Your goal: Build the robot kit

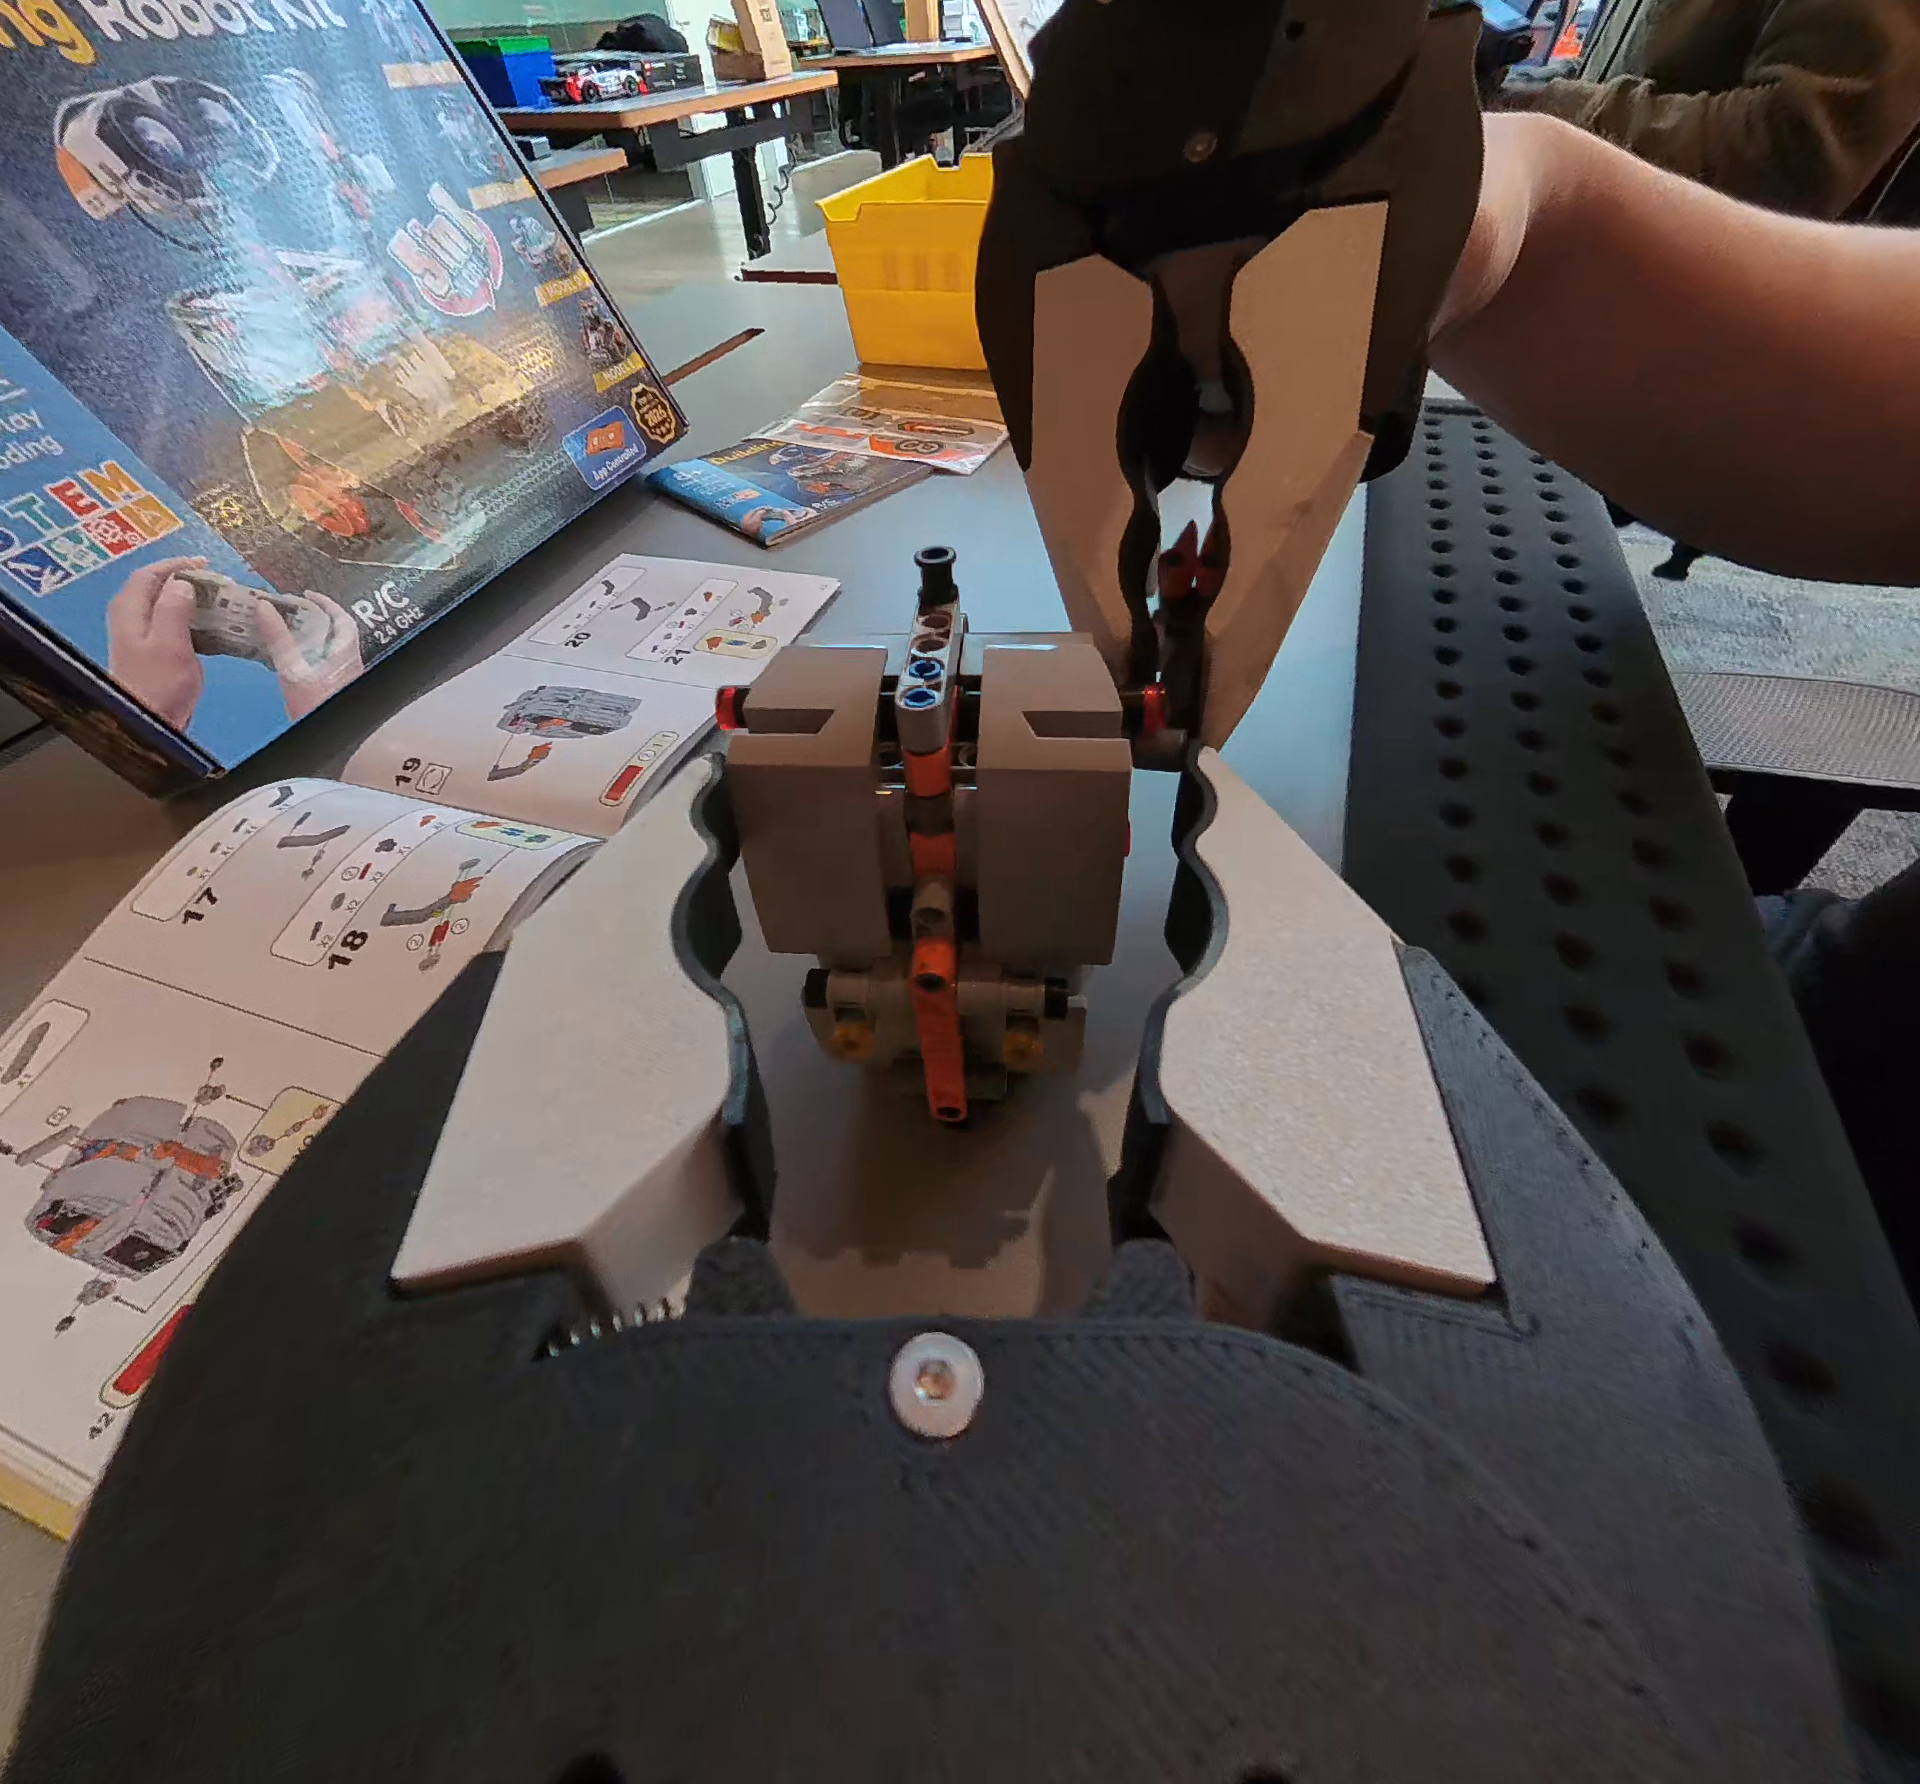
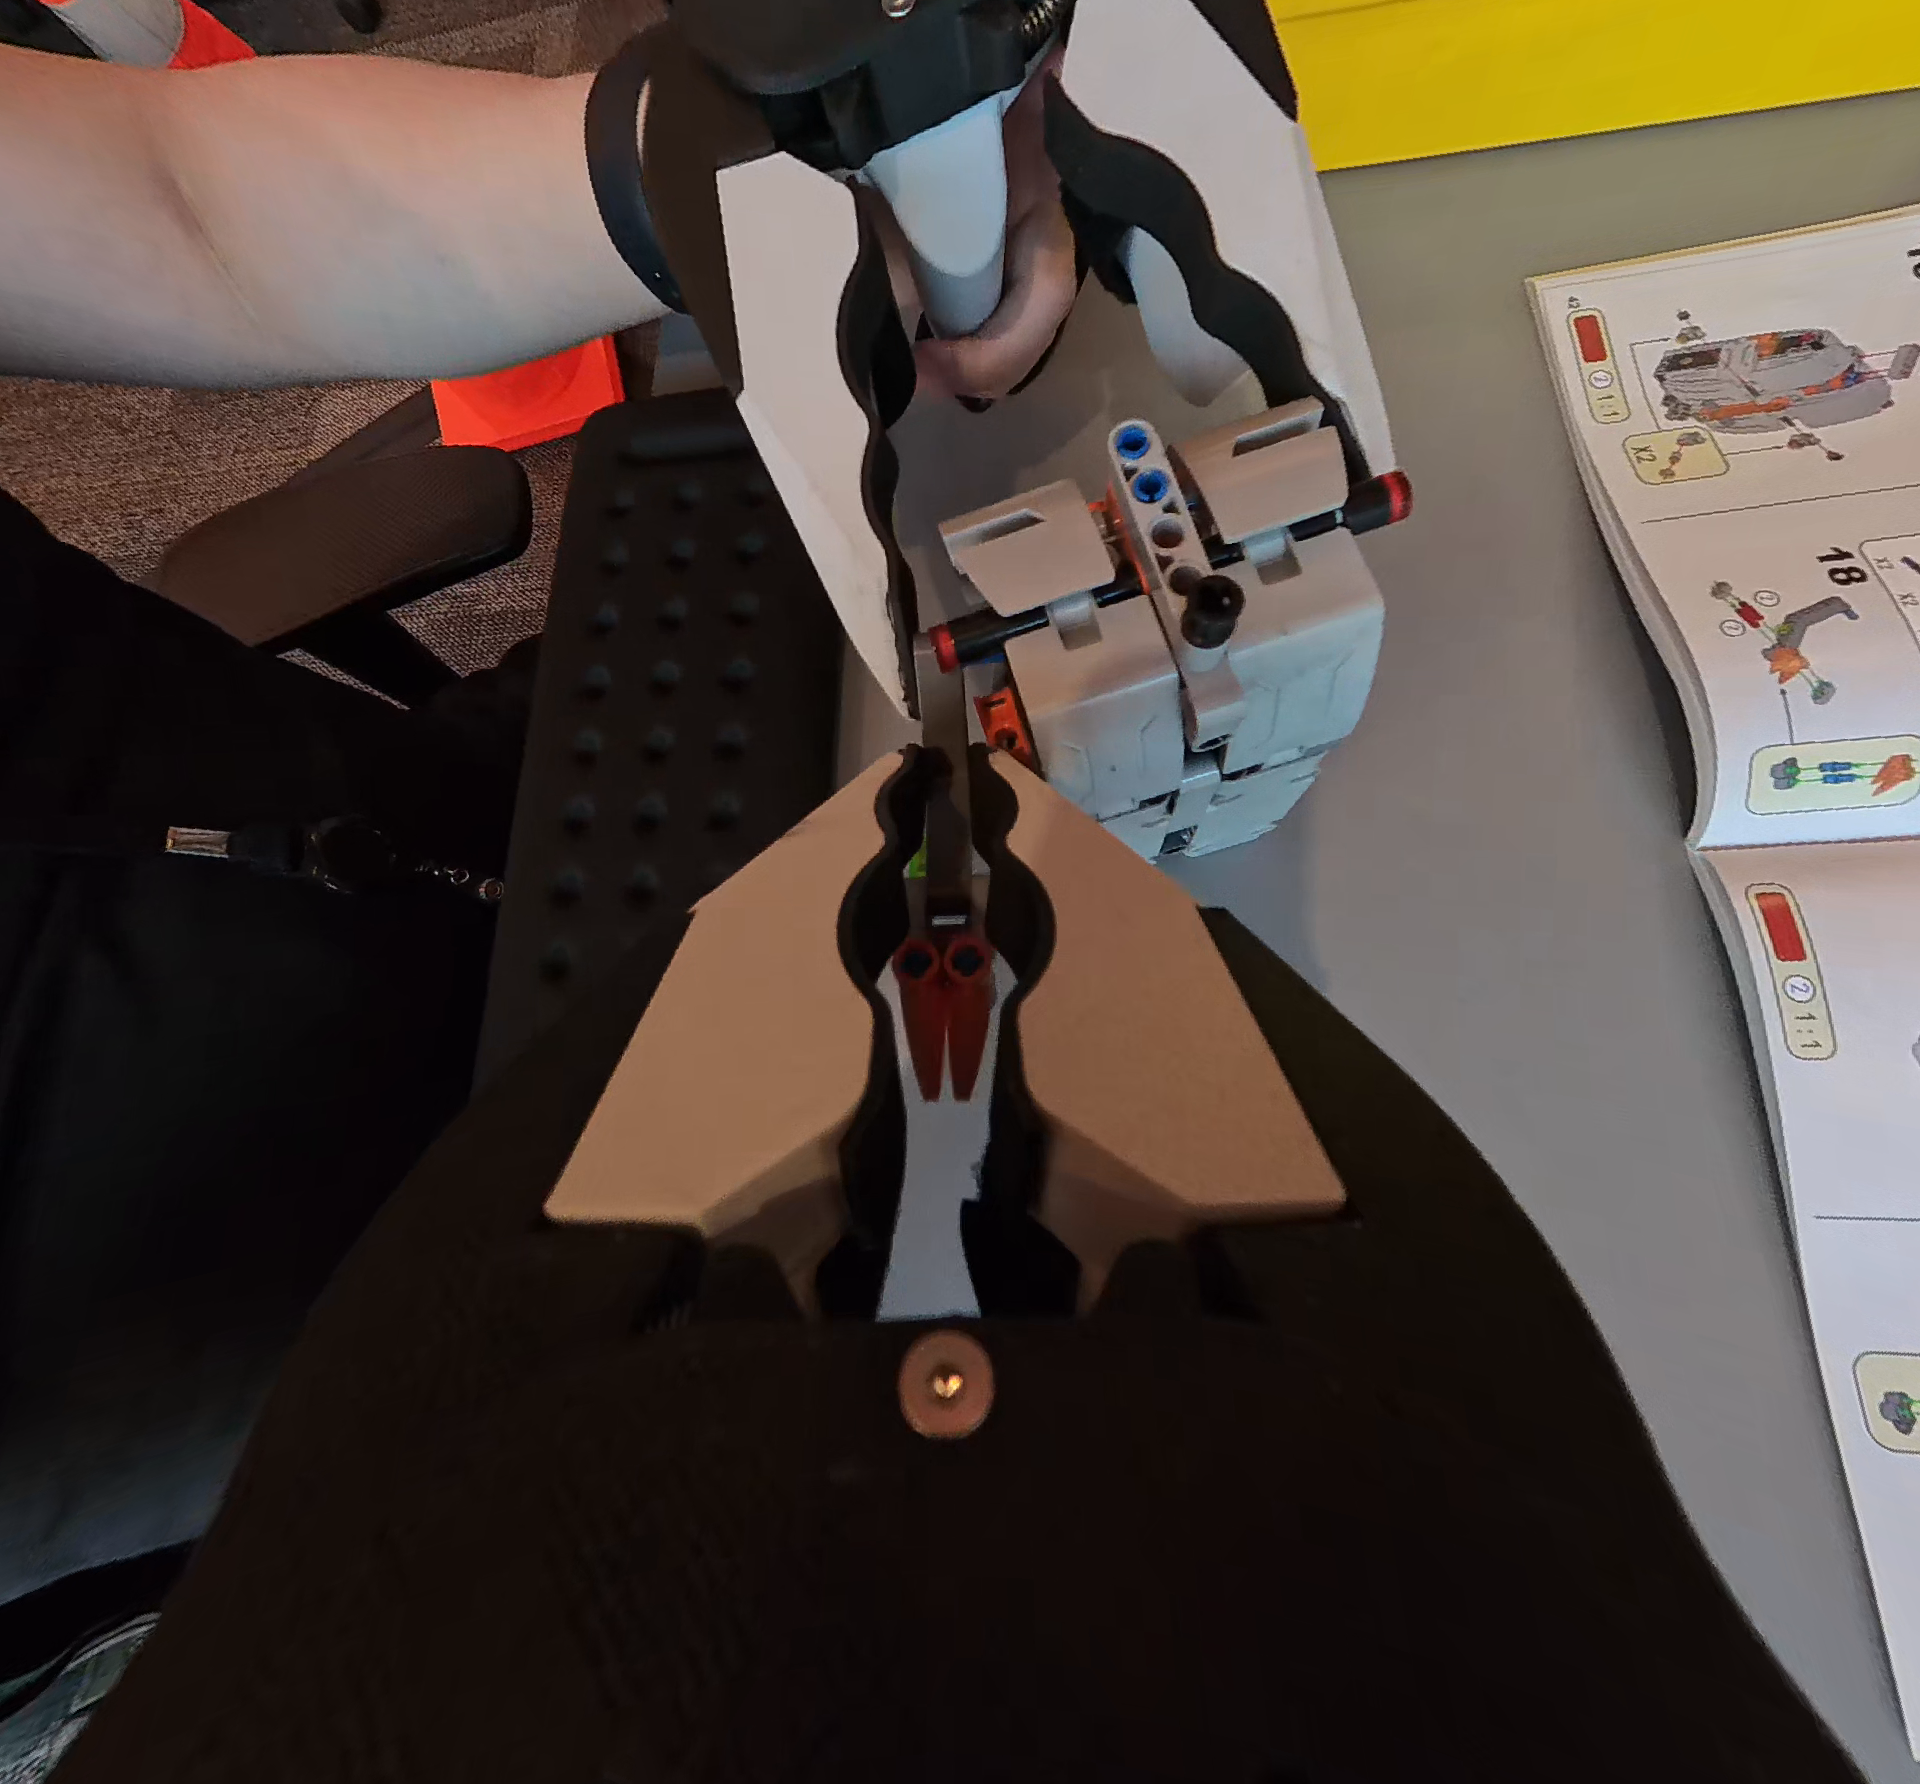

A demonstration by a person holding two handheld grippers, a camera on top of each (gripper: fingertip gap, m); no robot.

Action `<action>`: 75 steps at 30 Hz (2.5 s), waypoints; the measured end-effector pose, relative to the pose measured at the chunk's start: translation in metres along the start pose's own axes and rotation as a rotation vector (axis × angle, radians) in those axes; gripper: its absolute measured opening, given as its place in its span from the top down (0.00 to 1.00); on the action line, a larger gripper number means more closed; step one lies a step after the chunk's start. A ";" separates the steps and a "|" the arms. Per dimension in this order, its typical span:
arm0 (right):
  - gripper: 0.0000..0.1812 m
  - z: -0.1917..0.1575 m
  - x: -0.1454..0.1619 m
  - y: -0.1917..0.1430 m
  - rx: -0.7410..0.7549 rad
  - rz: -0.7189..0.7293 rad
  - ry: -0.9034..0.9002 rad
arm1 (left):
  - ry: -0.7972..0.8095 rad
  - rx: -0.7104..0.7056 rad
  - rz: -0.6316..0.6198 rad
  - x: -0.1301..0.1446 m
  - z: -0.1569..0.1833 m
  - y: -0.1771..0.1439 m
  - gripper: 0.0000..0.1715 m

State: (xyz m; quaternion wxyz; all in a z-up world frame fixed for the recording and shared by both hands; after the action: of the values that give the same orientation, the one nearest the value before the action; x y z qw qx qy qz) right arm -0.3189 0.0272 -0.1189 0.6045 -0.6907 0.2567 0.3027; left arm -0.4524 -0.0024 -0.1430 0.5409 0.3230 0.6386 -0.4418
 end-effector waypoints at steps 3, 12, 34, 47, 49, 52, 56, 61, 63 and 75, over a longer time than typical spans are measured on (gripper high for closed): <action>0.96 0.001 0.003 0.003 0.002 -0.016 -0.011 | 0.008 -0.002 0.015 0.000 0.000 0.001 0.57; 0.96 0.007 0.007 -0.001 0.013 -0.001 -0.016 | -0.044 -0.046 0.034 0.001 -0.008 0.001 0.50; 0.96 -0.046 0.038 -0.052 -0.046 0.531 -0.082 | -0.017 -0.099 0.047 -0.031 0.105 0.055 0.88; 0.84 -0.029 0.046 -0.074 0.036 0.631 0.099 | -0.017 -0.319 0.119 -0.045 0.097 0.075 0.94; 0.82 -0.028 0.046 -0.077 0.119 0.655 0.157 | -0.002 -0.412 0.137 -0.046 0.094 0.071 0.94; 0.83 -0.038 0.038 -0.081 0.156 0.829 0.297 | 0.046 -0.521 0.129 -0.047 0.093 0.071 0.94; 0.92 -0.042 0.035 -0.077 0.239 0.941 0.464 | 0.106 -0.610 0.095 -0.047 0.093 0.076 0.94; 0.93 -0.035 0.038 -0.071 0.258 0.917 0.508 | 0.058 -0.639 0.098 -0.039 0.088 0.080 0.94; 0.90 -0.035 0.039 -0.067 0.253 0.904 0.527 | 0.051 -0.652 0.103 -0.037 0.087 0.080 0.94; 0.96 -0.031 0.041 -0.053 0.260 0.863 0.489 | 0.038 -0.688 0.097 -0.033 0.081 0.080 0.94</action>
State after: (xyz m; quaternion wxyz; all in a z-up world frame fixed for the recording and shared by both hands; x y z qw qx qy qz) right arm -0.2489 0.0047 -0.1102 0.4275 -0.4916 0.6880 0.3199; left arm -0.3413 -0.0425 -0.1302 0.6267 0.1599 0.7439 -0.1683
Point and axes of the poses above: each gripper's, where its closed fingertips meet, y out along the fingers, x out of its underside, z = x × y across the jaws, the point moved 8 cm from there along -y, back along the fingers, and after that the axes turned 8 degrees about x, right-handed, at the moved point
